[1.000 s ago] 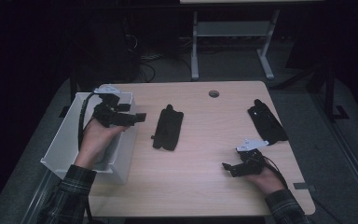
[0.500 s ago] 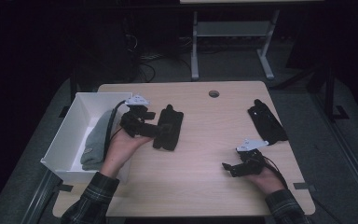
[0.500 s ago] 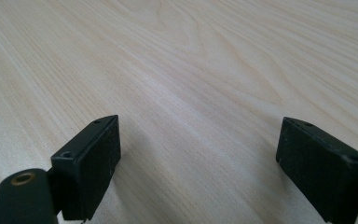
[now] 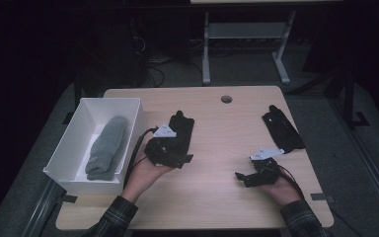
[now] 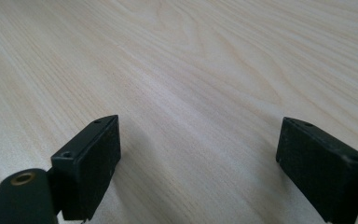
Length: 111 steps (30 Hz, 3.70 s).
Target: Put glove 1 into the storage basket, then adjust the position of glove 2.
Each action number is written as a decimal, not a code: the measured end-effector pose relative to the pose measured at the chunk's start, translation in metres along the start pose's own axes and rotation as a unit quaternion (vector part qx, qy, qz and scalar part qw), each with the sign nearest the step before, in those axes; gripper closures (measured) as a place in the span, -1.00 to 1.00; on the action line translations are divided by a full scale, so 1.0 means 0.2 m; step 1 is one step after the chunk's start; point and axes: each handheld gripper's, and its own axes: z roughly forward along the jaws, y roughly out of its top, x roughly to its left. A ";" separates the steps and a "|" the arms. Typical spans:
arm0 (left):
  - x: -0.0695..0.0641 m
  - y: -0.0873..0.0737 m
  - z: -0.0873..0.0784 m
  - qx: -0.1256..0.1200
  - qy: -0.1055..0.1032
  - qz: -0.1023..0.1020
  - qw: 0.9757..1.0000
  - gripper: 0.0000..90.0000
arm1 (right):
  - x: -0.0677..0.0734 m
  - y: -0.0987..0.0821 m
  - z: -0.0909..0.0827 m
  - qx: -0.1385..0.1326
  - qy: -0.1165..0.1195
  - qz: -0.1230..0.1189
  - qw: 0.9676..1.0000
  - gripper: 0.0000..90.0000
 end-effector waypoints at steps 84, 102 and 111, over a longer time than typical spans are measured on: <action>0.00 -0.41 0.16 0.034 0.037 0.036 0.998 -0.71 | -0.26 -0.01 -0.20 0.064 0.014 0.018 0.998 1.00; 0.00 -0.40 0.17 0.032 0.040 0.032 0.998 -0.71 | -0.55 0.04 -0.19 0.041 -0.082 0.075 0.993 1.00; 0.00 -0.40 0.17 0.033 0.040 0.032 0.998 -0.71 | -0.49 0.04 -0.12 0.062 -0.066 0.033 0.995 1.00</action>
